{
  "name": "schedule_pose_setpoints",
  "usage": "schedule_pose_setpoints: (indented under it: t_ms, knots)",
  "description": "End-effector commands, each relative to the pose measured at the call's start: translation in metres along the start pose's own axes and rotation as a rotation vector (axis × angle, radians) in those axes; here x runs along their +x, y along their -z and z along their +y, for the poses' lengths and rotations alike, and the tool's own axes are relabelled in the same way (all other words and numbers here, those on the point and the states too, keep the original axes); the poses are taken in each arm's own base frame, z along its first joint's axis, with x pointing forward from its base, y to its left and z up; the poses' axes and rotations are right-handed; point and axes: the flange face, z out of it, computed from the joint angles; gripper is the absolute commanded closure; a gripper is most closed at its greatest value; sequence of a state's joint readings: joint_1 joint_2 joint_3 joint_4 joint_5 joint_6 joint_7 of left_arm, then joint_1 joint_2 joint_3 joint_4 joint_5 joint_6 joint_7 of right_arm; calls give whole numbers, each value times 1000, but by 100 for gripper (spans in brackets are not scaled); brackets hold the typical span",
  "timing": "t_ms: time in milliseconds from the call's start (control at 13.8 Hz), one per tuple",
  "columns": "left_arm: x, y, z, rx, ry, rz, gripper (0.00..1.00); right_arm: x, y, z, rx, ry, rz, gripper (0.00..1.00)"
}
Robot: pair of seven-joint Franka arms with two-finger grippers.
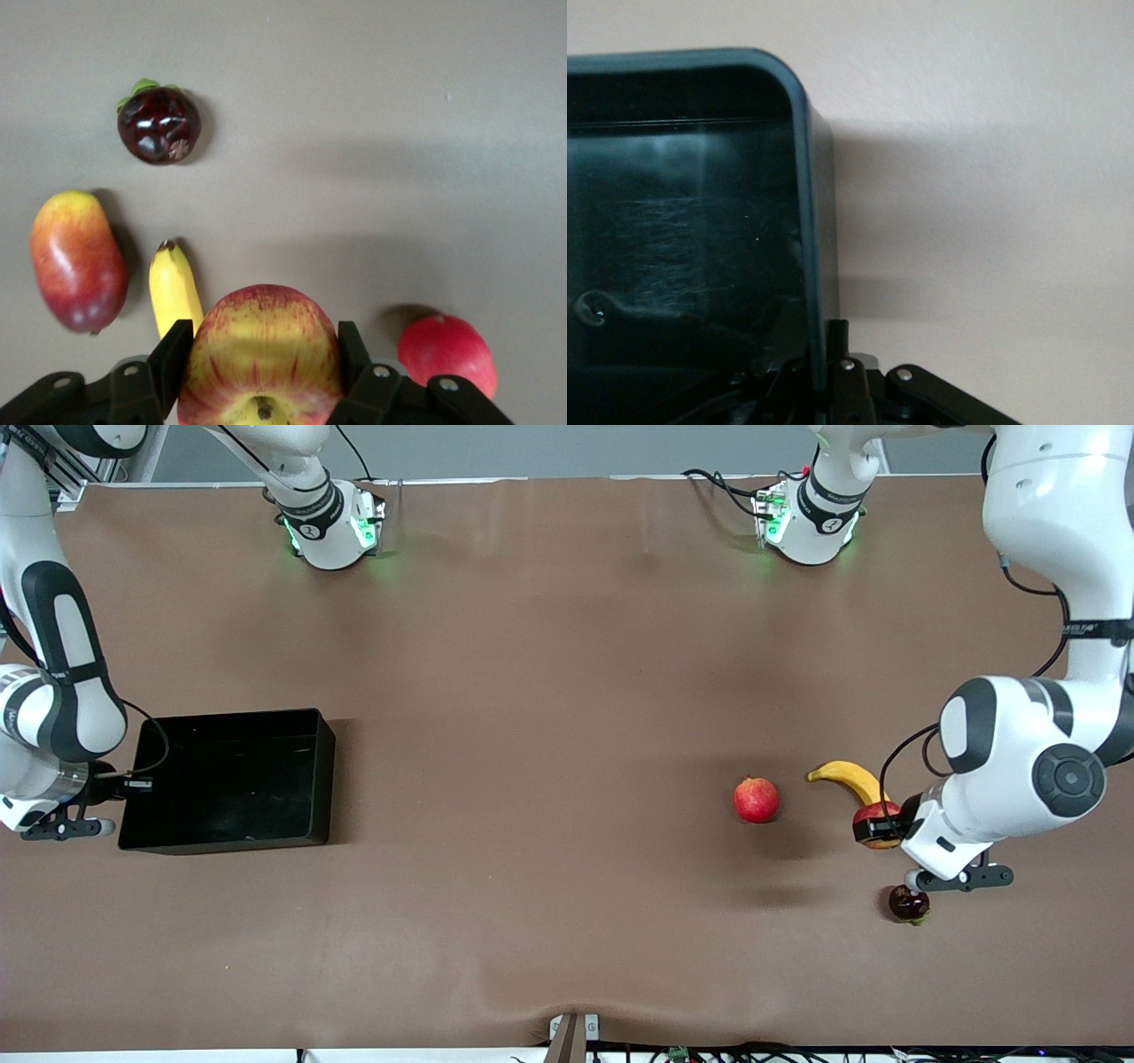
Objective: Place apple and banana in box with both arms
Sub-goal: 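Lift the apple and carry it toward the black tray with the left gripper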
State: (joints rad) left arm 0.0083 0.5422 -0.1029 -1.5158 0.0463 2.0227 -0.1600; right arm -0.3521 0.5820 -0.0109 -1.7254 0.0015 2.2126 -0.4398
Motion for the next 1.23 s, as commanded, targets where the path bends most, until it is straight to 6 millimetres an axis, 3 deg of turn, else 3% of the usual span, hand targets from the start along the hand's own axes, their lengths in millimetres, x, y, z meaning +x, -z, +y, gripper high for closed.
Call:
schedule_pose_setpoints:
  t_ms: [0,144,289,578,939,1156]
  knots:
    - [-15,30,6,7,-12,-22,100,13,53,-50,7,66,1,100]
    - [-22,43,13,4,-11,-36,100,25,72,-96,6,106,-3,100]
    - [-28,54,14,9,-17,-51,100,38,85,-167,-1,101,-9,100]
    - [-40,66,28,9,-50,-86,100,49,84,-302,-16,-11,-6,100]
    - [-52,74,68,-20,-52,-95,100,31,73,-451,102,-43,-34,100]
    - [-62,71,105,-31,3,-107,100,16,49,-527,103,-72,-14,100]
